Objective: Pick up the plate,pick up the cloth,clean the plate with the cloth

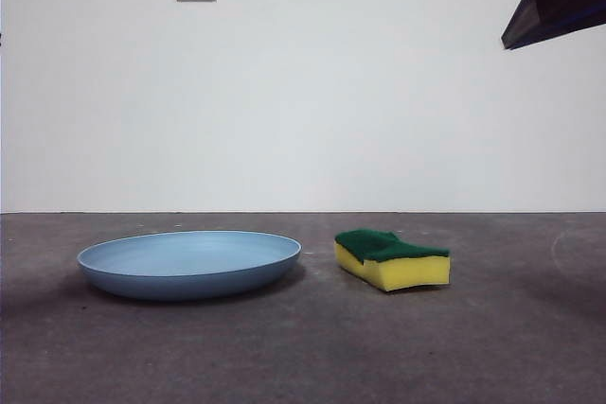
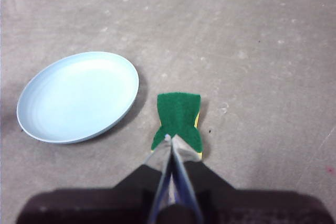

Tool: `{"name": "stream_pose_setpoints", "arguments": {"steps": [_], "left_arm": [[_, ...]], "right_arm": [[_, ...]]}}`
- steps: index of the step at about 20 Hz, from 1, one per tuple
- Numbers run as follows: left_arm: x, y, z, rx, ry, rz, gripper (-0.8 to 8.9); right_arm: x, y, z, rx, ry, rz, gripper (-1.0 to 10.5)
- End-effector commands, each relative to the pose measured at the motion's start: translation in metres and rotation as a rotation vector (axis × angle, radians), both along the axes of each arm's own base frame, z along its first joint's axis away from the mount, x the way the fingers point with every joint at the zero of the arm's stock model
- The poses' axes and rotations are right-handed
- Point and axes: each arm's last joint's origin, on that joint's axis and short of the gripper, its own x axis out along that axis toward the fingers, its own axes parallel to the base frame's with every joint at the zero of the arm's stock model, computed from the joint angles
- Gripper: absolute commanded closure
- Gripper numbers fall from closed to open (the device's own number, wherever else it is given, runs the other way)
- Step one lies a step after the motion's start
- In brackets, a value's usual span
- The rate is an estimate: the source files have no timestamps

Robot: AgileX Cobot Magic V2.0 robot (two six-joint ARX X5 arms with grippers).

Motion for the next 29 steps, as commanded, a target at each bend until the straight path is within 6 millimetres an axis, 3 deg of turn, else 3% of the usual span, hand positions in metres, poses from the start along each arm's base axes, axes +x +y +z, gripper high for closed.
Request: {"name": "stream_pose_setpoints", "arguments": {"steps": [1, 10, 16, 22, 29], "left_arm": [[0.000, 0.000, -0.001, -0.005, 0.007, 0.003, 8.16], [-0.001, 0.000, -0.003, 0.012, 0.027, 0.002, 8.16], [0.001, 0.016, -0.001, -0.003, -0.199, 0.125, 8.16], [-0.005, 0.034, -0.041, -0.002, -0.242, 0.265, 8.16], [-0.007, 0.039, -0.078, -0.001, -0.167, 0.199, 8.16]], "right_arm": [[0.000, 0.000, -0.002, 0.007, 0.005, -0.009, 9.5], [0.000, 0.000, -0.002, 0.007, 0.005, -0.008, 9.5], [0.000, 0.000, -0.002, 0.008, 0.005, -0.008, 9.5], [0.000, 0.000, -0.002, 0.008, 0.005, -0.008, 9.5], [0.000, 0.000, -0.002, 0.008, 0.005, -0.008, 9.5]]}}
